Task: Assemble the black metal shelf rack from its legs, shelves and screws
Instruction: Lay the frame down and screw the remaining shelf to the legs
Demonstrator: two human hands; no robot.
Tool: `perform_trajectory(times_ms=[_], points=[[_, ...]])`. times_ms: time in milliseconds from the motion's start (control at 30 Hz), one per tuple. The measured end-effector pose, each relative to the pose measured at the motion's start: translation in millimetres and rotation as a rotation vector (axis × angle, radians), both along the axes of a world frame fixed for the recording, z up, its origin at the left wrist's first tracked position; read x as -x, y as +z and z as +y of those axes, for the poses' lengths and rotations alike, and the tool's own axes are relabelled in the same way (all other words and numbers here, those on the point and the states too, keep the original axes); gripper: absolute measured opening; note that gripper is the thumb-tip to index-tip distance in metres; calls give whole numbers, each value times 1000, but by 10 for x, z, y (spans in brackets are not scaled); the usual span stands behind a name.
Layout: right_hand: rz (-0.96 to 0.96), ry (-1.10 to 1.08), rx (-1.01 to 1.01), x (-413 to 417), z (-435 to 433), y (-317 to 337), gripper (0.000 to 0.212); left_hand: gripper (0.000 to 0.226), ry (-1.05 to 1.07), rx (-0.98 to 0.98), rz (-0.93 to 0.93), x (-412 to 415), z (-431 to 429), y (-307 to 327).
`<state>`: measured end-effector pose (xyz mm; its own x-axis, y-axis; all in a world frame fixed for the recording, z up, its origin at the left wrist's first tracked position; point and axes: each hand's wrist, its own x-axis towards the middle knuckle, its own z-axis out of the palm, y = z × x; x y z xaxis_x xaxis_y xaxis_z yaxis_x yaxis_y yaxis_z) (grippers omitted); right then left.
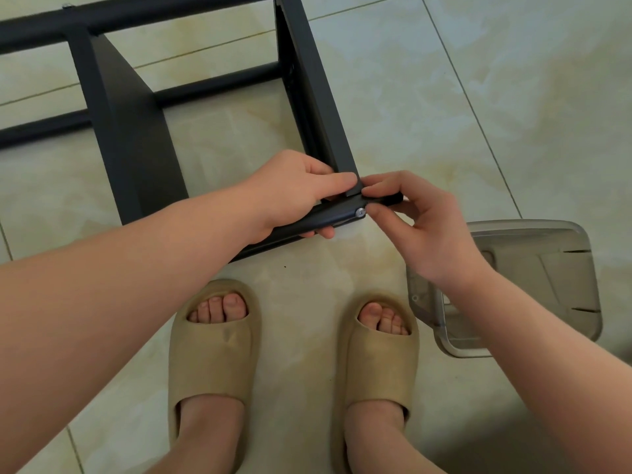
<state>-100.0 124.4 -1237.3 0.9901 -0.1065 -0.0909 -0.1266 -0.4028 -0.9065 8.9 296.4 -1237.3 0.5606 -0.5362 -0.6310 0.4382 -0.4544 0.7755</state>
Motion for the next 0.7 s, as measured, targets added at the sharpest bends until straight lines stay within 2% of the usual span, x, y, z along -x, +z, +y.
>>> perform_trajectory(times_ms=[100, 233, 433, 700], points=[[22, 24, -5, 6, -23, 3, 25, 29, -6, 0, 0, 3, 0, -4], [8, 30, 49, -6, -41, -7, 18, 30, -3, 0, -1, 0, -1, -5], [-36, 68, 122, -21, -61, -23, 22, 31, -8, 0, -6, -3, 1, -2], [-14, -18, 140, -41, 39, -20, 24, 26, -1, -9, -12, 2, -6, 6]])
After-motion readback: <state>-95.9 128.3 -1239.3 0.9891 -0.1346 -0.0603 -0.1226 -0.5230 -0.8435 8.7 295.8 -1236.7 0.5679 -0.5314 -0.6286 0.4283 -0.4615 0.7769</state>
